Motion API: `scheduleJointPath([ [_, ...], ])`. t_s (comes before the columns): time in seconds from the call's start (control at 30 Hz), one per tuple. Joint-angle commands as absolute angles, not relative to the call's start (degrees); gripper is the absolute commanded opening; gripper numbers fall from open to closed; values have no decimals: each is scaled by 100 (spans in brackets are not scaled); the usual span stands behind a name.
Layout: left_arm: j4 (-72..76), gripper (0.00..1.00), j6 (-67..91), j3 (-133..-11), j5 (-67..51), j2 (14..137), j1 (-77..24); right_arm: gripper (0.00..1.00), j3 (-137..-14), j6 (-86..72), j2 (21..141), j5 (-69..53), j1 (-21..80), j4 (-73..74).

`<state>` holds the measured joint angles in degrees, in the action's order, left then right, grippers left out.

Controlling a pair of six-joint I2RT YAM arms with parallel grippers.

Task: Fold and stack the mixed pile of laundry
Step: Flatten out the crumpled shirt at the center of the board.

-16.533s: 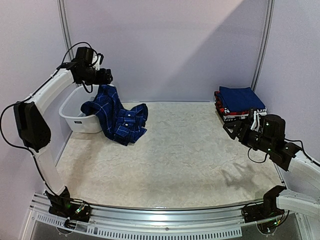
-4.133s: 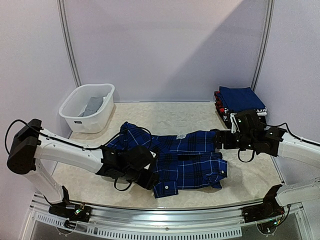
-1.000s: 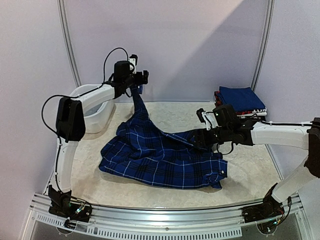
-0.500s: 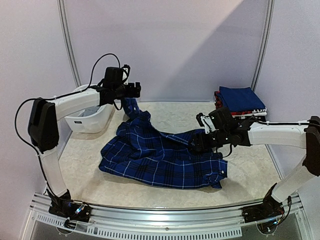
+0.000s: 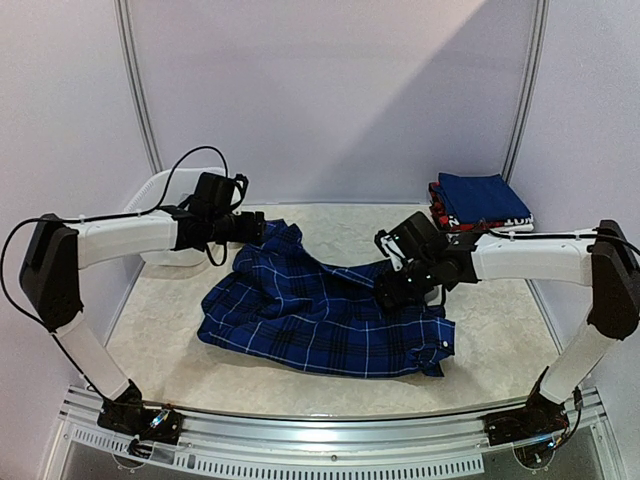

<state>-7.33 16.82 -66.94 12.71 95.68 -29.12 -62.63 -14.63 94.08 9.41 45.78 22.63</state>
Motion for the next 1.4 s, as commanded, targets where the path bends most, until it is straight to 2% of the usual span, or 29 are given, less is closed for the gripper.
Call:
scheduleJointPath([
  [0.0,-699,84,1841,-6266,1211,9300,-3107,76,-6622,-1096,9709,1494,4853,2821],
  [0.4,-601,79,1931,-5520,1136,8921,-3480,74,-7405,-1167,10509,2671,5166,3345],
  [0.73,-413,77,2020,-5074,1057,8787,-3498,63,-7515,-1117,11089,3297,5292,3213],
  [0.8,-358,76,2026,-5023,1042,8772,-3498,56,-7494,-1099,11123,3380,5292,3139],
  [1.0,-271,75,2035,-4992,954,8839,-3507,18,-7555,-984,11157,3578,5289,3049],
  [1.13,-201,73,2039,-4979,914,8877,-3516,2,-7631,-917,11193,3746,5276,3070],
  [1.37,-180,71,2036,-4952,849,8878,-3548,0,-7784,-816,11039,3861,4976,2932],
])
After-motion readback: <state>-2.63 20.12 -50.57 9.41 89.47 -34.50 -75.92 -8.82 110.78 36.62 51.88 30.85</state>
